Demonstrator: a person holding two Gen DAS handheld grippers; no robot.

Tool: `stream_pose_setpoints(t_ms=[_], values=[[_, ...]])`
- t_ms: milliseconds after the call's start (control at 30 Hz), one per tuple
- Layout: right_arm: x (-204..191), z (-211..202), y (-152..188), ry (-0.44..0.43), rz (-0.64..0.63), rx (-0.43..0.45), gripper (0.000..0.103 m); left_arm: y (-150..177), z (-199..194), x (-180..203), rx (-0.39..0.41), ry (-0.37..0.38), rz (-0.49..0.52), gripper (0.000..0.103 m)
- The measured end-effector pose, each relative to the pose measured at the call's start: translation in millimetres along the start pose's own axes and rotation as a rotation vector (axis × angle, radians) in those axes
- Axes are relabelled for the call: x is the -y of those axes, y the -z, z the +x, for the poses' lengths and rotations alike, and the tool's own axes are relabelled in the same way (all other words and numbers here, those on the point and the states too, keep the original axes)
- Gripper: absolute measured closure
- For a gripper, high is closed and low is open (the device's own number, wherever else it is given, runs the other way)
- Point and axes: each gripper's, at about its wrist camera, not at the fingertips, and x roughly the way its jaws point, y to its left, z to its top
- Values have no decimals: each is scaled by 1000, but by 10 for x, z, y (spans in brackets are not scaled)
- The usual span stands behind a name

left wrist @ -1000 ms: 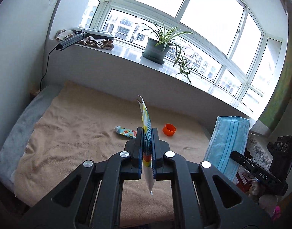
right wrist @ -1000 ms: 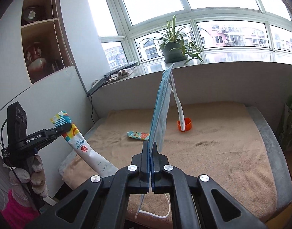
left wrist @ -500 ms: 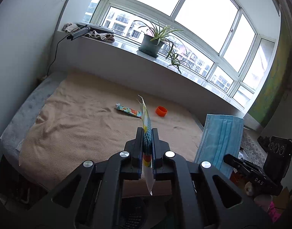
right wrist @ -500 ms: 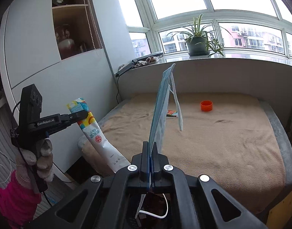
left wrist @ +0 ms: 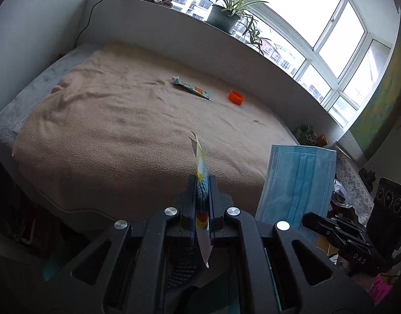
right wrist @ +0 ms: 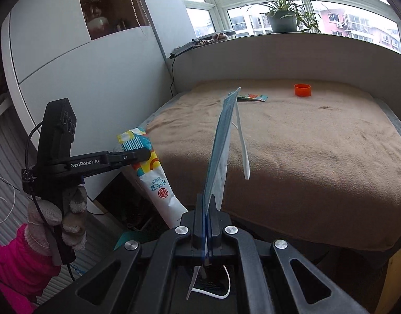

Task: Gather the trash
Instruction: 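Carry the tube pouch and blue mask down to the blue basket with both tools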

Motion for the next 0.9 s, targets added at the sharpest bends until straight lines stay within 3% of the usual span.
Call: stream_pose_setpoints(t_ms=[400,600,900], values=[[-29,553,448,9,-24,-131,103,546,548,-329,-152,-54,-78,98],[66,887,630,30,-24,-199,103,759,782,-380,-179,-122,-60,98],[109,1287,836,65,-55,-258,103,1016,1119,-368,-234,-161,-36,98]])
